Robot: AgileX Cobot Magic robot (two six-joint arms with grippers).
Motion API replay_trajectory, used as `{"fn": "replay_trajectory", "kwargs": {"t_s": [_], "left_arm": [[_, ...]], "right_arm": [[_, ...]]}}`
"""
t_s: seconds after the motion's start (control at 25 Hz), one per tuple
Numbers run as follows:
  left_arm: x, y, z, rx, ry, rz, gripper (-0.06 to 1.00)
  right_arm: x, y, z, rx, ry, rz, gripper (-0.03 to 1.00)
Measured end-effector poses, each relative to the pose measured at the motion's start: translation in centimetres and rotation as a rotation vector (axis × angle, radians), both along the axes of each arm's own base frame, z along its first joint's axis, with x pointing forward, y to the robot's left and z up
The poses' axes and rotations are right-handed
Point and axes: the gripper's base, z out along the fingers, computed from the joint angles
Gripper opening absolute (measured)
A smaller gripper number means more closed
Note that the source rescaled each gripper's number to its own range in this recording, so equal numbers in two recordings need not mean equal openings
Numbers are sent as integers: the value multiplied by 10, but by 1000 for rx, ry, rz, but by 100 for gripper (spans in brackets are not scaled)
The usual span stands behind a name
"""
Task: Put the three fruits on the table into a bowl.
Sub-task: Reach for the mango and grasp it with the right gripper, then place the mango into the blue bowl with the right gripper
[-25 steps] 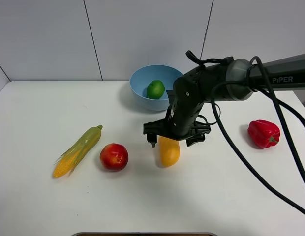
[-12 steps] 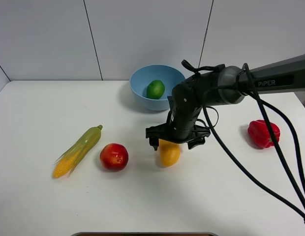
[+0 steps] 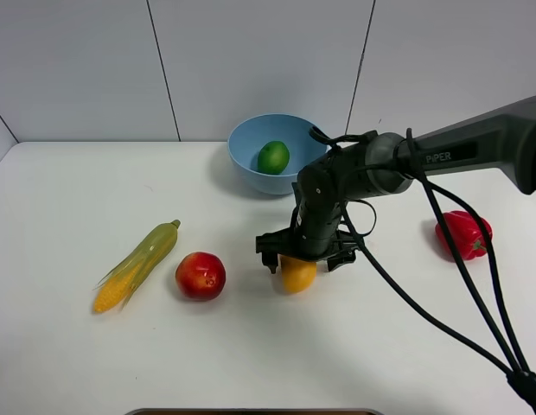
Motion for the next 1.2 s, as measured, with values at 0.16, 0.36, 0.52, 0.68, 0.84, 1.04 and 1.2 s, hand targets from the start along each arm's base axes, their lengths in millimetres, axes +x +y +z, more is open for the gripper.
{"fn": "replay_trajectory", "kwargs": {"t_s": [0.16, 0.36, 0.52, 0.68, 0.84, 1.04, 1.2], "left_arm": [[0, 0, 0, 0, 0, 0, 99], [0, 0, 0, 0, 0, 0, 100], [0, 0, 0, 0, 0, 0, 100], [0, 0, 0, 0, 0, 0, 100], [0, 0, 0, 0, 0, 0, 100], [0, 0, 0, 0, 0, 0, 100], [0, 0, 0, 0, 0, 0, 100]], "right_arm": [[2, -2, 0, 3, -4, -7, 57], [2, -2, 0, 3, -4, -7, 0], [2, -2, 0, 3, -4, -7, 0], [2, -2, 0, 3, -4, -7, 0], [2, -3, 7, 2, -12, -1, 0], [1, -4, 51, 41, -121, 33, 0], [-4, -7, 95, 87, -233, 62, 0]]}}
